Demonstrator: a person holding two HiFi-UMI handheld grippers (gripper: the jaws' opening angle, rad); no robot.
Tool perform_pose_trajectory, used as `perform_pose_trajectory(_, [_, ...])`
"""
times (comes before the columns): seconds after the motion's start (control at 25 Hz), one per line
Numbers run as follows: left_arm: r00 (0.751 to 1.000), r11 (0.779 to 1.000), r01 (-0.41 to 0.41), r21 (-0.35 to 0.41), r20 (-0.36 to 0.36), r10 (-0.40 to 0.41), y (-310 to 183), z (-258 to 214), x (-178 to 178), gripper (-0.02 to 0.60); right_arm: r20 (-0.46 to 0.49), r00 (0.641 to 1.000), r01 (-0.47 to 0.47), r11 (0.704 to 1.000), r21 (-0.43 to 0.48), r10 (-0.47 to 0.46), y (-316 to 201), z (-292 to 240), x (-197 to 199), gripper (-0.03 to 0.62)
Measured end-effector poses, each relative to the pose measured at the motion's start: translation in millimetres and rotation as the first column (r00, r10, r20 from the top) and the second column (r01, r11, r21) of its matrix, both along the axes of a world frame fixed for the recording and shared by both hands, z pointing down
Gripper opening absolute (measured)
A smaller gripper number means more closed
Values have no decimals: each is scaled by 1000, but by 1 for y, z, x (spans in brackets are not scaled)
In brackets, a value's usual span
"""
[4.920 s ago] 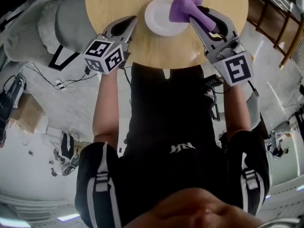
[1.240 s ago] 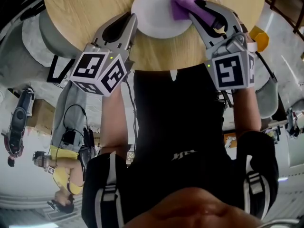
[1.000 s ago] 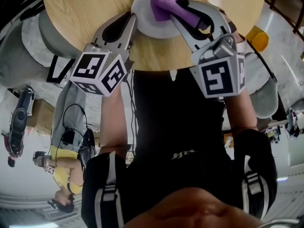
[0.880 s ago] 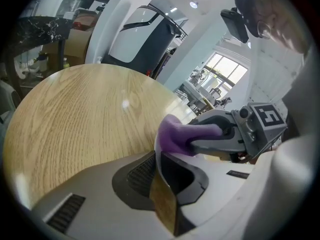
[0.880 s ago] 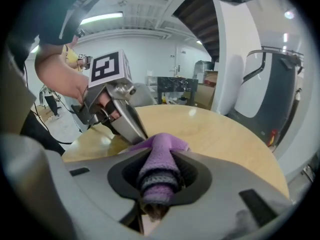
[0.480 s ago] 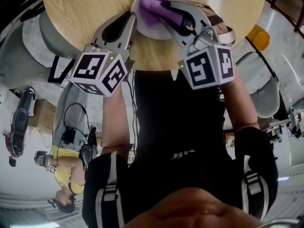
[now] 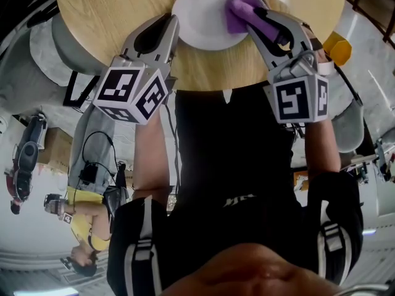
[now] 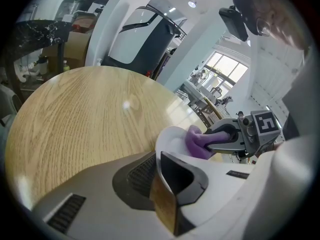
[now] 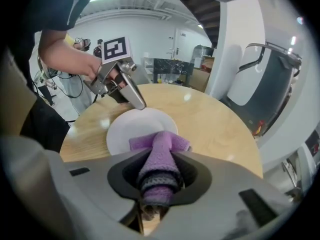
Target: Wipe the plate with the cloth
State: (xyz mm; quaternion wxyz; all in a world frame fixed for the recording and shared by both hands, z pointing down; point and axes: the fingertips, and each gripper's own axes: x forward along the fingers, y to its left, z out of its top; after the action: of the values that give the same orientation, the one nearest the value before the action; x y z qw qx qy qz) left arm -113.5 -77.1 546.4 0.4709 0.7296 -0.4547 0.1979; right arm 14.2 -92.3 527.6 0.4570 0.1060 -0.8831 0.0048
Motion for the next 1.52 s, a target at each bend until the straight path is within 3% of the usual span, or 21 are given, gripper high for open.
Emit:
perform_pose_trajectory(0.16, [1000, 1000, 0, 2, 1, 0, -1, -1, -1, 34, 80, 997, -8, 1000, 2, 8, 5, -16, -33, 95])
perform_pose_trajectory(0.4, [1000, 1000, 9, 6, 3, -9, -3, -2, 1, 31, 137, 988, 80, 997, -18, -77, 20, 2, -87, 94])
perform_pose_trajectory(0.52, [1000, 1000, 4, 17, 7, -4, 3, -9, 15, 31, 145, 987, 80, 996, -23, -76, 26, -1, -68, 95])
perform_pose_trajectory(0.72, [1000, 999, -9, 40, 19, 9, 17, -26, 60, 31, 97, 994, 60, 998, -9, -58, 36, -18, 12, 95])
perform_pose_trajectory(0.8, [1000, 999, -14, 34, 16, 13, 13, -22, 53, 31, 63, 997, 52, 999, -7, -51, 29, -16, 22, 95])
perform_pose_trajectory(0.96, [1000, 1000, -7, 15, 7, 7, 0, -3, 5, 31, 12, 1000, 19, 999, -35, -18, 13, 0, 4, 95])
perform_pose_trajectory(1.16, [1000, 1000, -4, 13, 4, 4, -3, -1, 3, 31, -14, 1000, -12, 999, -36, 12, 10, 1, 10, 95])
perform_pose_trajectory(1.36, [1000, 1000, -11, 17, 10, 11, -3, -3, 9, 31, 105, 992, 73, 997, -35, -69, 26, -10, -49, 95])
perform_pose_trajectory(1.52, [999, 1000, -15, 27, 41, 14, -5, -4, 4, 29, 133, 984, 130, 990, -51, -123, 39, 4, -83, 95])
